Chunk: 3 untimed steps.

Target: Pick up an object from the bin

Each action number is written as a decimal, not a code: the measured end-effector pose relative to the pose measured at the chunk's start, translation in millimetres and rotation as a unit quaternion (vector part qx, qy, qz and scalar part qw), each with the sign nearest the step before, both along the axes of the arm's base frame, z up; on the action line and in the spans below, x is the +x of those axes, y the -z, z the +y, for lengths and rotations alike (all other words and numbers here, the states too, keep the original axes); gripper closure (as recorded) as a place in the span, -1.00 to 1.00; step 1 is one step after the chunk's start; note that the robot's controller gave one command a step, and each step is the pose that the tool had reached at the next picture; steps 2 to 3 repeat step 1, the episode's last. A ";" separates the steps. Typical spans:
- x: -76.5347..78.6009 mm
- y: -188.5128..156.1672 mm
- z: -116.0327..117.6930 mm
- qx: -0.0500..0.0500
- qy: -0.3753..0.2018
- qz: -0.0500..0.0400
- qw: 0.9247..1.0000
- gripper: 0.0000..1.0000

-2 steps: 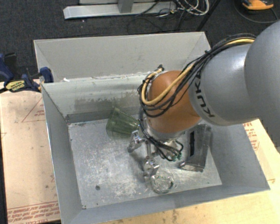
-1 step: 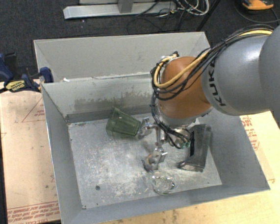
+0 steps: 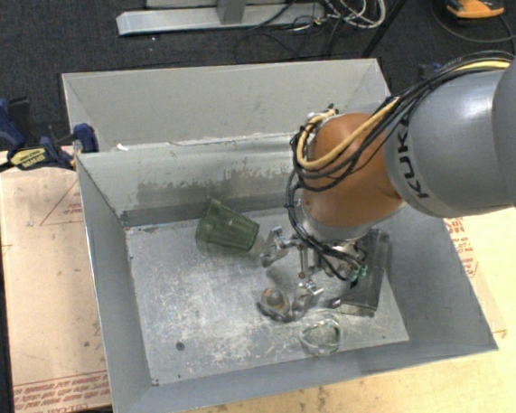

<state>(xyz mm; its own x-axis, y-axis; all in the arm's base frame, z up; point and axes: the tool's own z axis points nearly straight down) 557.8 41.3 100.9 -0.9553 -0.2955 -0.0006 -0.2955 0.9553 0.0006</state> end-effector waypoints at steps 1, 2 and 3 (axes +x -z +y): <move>-1.2 0.4 -2.0 0.000 0.010 0.000 1.000 -1.00; -1.2 0.4 -2.0 0.000 0.010 0.000 1.000 -1.00; -1.2 0.4 -2.0 0.000 0.010 0.000 1.000 -1.00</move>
Offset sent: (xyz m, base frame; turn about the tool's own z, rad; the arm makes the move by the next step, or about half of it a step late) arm -0.0067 0.0309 -0.0309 -0.2666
